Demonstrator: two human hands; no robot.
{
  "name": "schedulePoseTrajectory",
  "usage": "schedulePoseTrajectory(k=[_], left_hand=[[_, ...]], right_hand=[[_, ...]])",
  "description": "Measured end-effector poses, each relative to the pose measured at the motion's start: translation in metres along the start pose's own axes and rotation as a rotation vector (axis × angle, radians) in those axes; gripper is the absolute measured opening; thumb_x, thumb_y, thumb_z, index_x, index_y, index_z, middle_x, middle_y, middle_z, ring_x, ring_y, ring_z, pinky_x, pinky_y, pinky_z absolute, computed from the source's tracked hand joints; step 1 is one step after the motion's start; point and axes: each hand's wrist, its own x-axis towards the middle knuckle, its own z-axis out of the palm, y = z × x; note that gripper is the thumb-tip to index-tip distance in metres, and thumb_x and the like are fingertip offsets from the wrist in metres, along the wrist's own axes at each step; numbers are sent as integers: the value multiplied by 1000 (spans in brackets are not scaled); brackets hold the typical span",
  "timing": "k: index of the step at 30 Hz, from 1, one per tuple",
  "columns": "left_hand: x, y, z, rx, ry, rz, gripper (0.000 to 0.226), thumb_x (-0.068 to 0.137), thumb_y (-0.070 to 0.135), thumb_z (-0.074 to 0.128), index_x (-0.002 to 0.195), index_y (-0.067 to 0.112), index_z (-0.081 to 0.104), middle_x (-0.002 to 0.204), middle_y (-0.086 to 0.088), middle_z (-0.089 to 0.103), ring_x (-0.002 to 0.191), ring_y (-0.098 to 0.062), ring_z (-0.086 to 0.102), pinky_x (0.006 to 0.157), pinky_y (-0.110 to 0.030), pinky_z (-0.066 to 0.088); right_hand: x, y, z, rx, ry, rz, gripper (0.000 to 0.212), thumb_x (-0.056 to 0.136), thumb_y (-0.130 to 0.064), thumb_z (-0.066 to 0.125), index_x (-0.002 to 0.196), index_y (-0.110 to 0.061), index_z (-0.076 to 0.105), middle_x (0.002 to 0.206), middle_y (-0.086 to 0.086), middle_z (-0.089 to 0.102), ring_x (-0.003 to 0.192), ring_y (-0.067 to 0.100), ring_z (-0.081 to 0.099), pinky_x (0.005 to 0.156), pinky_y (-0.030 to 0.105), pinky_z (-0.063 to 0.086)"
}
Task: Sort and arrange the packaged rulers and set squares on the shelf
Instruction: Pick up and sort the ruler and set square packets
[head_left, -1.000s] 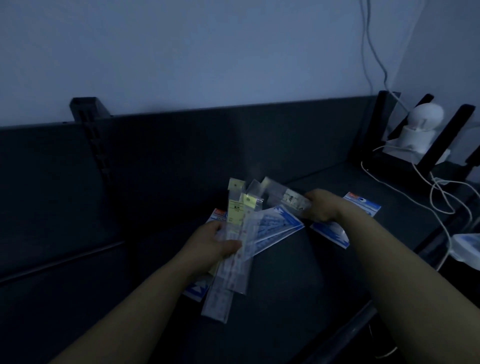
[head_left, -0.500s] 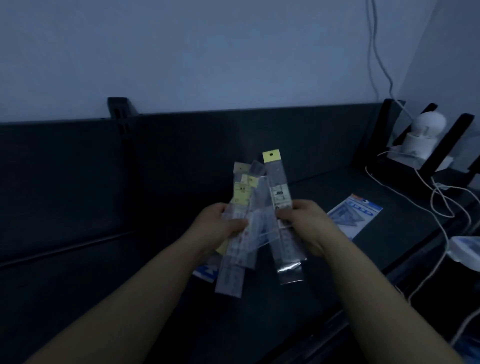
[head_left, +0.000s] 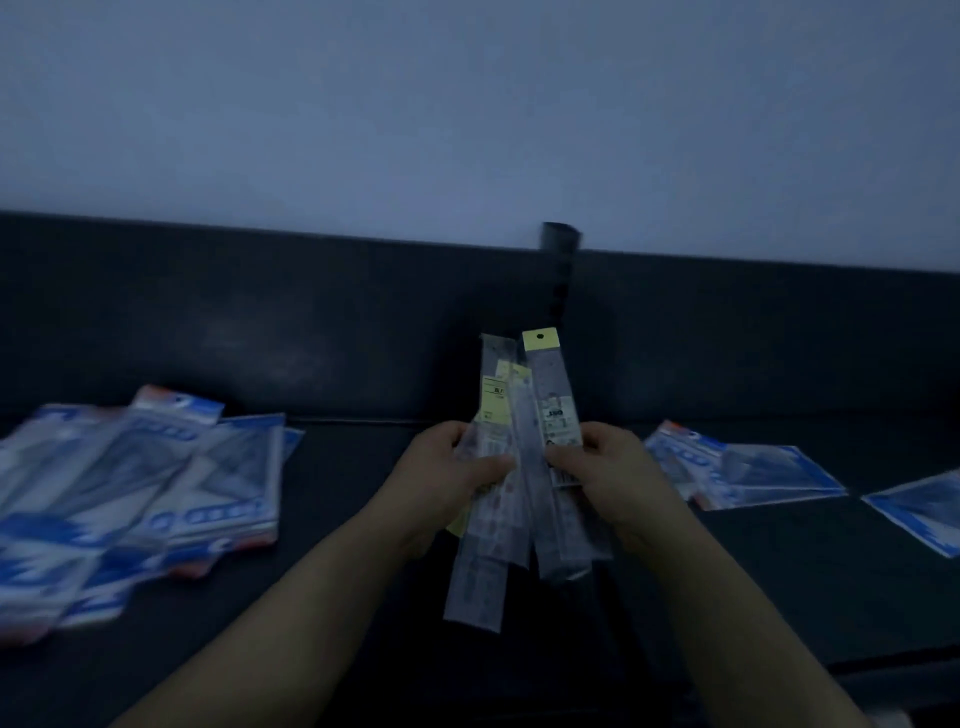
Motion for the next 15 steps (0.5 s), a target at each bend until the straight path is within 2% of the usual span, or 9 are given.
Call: schedulePoseTrajectory(k=[2, 4, 7, 9, 14, 15], left_hand=[[-23, -4, -40, 20, 80, 39, 15, 86, 12, 70, 99, 10, 63, 84, 0, 68, 55, 3, 64, 48, -12, 47], [-50, -8, -83, 55, 169, 61, 10, 86, 14, 69, 93, 11, 62, 82, 0, 68, 57, 1, 64, 50, -13, 49], [-93, -12, -154, 30, 281, 25, 13, 85, 12, 70, 96, 10, 64, 85, -5, 71, 67, -10, 68, 59, -24, 56], [-123, -14, -202, 47, 359, 26, 11, 84, 13, 71, 94, 12, 65, 84, -5, 72, 68, -11, 69, 63, -28, 57], [-196, -17, -316, 119, 545, 5, 22, 83, 22, 73, 101, 13, 64, 96, -6, 72, 84, -20, 70, 77, -37, 59], [-209, -18, -337, 137, 575, 2, 24, 84, 23, 72, 103, 13, 63, 98, -6, 71, 86, -21, 70, 80, -41, 58]], right_hand=[[-11, -15, 42, -10, -53, -37, 10, 89, -16, 64, 99, -12, 64, 93, 5, 70, 82, 20, 68, 76, 39, 57], [-24, -32, 87, -10, -106, -74, 8, 88, -17, 64, 96, -17, 63, 95, 5, 70, 85, 20, 68, 79, 43, 57], [-45, -59, 160, 6, -190, -120, 8, 88, -16, 64, 95, -19, 61, 96, 4, 70, 87, 19, 68, 79, 44, 57], [-60, -79, 212, 13, -245, -146, 10, 88, -13, 63, 98, -18, 61, 97, 4, 70, 86, 20, 69, 79, 45, 58], [-95, -124, 339, 23, -380, -227, 11, 91, -10, 60, 97, -18, 61, 89, 0, 68, 76, 15, 66, 61, 31, 57], [-103, -133, 362, 19, -408, -237, 11, 90, -9, 60, 93, -20, 62, 86, 0, 67, 75, 17, 67, 61, 34, 58]])
